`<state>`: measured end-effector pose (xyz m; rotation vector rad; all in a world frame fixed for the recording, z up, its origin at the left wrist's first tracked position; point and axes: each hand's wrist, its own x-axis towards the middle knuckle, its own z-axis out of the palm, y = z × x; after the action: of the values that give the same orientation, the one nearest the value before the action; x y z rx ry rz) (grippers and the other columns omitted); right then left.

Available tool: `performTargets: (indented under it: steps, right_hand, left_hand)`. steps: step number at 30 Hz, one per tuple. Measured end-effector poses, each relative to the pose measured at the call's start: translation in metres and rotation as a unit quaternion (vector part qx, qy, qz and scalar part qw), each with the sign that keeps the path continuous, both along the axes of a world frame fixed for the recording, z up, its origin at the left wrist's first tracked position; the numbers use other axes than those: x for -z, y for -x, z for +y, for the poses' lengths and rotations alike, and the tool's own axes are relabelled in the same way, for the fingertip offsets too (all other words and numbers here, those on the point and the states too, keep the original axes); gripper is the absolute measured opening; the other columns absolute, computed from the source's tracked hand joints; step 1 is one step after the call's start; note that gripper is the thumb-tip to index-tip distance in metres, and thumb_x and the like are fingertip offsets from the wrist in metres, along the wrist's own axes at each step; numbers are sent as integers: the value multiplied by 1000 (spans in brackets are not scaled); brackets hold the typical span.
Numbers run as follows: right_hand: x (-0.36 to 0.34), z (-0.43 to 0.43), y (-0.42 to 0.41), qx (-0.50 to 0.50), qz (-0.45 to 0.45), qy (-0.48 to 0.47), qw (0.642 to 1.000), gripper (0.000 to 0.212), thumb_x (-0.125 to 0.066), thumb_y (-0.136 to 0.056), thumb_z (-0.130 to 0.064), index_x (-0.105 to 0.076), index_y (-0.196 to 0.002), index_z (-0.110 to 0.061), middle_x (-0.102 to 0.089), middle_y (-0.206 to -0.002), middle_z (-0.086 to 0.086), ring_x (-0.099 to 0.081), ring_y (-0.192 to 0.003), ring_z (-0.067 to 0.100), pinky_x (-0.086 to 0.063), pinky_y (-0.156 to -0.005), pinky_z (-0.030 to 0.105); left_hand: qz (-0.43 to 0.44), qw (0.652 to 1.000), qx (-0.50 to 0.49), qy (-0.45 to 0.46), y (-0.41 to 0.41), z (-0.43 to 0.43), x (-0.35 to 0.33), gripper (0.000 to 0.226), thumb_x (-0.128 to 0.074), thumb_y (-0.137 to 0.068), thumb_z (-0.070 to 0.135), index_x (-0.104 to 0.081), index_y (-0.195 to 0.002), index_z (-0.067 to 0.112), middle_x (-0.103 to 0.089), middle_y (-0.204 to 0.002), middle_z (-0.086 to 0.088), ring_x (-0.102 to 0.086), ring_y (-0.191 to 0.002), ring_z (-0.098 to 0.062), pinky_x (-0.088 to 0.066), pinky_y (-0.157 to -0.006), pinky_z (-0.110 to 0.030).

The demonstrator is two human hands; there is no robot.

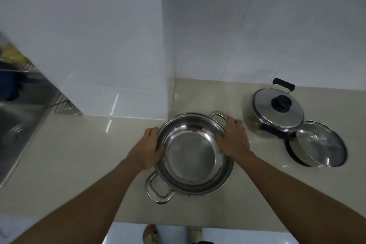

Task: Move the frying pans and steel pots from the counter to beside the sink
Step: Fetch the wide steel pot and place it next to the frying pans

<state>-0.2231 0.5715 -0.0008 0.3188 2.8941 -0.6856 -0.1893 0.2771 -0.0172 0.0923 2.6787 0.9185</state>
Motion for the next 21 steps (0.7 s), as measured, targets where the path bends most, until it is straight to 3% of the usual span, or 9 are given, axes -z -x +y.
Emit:
performTargets:
  steps: [3,7,11,13,17,21]
  right_hand:
    - [9,-5,27,-74,25,-31,996,57,-65,-86,-27,-46,-139,-20,-41,-144,13,-39,-135,35,-37,-109,46]
    - [24,-8,52,-200,28,-106,974,67,-60,-92,-34,-35,-153,-26,-30,-161,8,-24,-149,30,-24,-117,48]
    - [31,-2,63,-236,45,-140,961,48,-57,-91,-29,-55,-139,-29,-47,-146,4,-38,-136,29,-28,-107,44]
    - [32,3,64,-232,57,-148,960,35,-57,-91,-30,-65,-125,-26,-53,-132,6,-43,-123,31,-31,-99,44]
    - [37,17,58,-223,49,-184,956,26,-54,-90,-36,-67,-105,-21,-55,-114,10,-46,-108,34,-33,-90,42]
    - [41,28,46,-169,11,-127,977,34,-50,-91,-39,-69,-99,-12,-63,-107,13,-54,-105,35,-42,-87,41]
  left_hand:
    - [-37,999,-37,2,-19,-2,6,57,-63,-93,31,-39,-142,14,-45,-137,-10,-46,-127,-28,-43,-107,-43]
    - [-82,994,-66,-34,-44,-1,12,48,-65,-92,33,-51,-135,18,-58,-127,-7,-54,-121,-23,-47,-103,-44]
    - [-96,988,-120,-9,-51,5,14,26,-57,-98,36,-63,-117,20,-68,-113,-4,-65,-101,-23,-54,-92,-42]
    - [-85,983,-152,52,-48,7,13,28,-52,-99,42,-62,-110,18,-68,-104,-5,-65,-95,-26,-54,-87,-42]
    - [-71,968,-211,118,-41,10,10,37,-45,-100,51,-57,-91,16,-63,-86,-4,-63,-80,-28,-55,-77,-43]
    - [-62,969,-221,89,-45,12,11,35,-51,-99,49,-61,-100,15,-61,-97,-5,-63,-88,-26,-55,-82,-42]
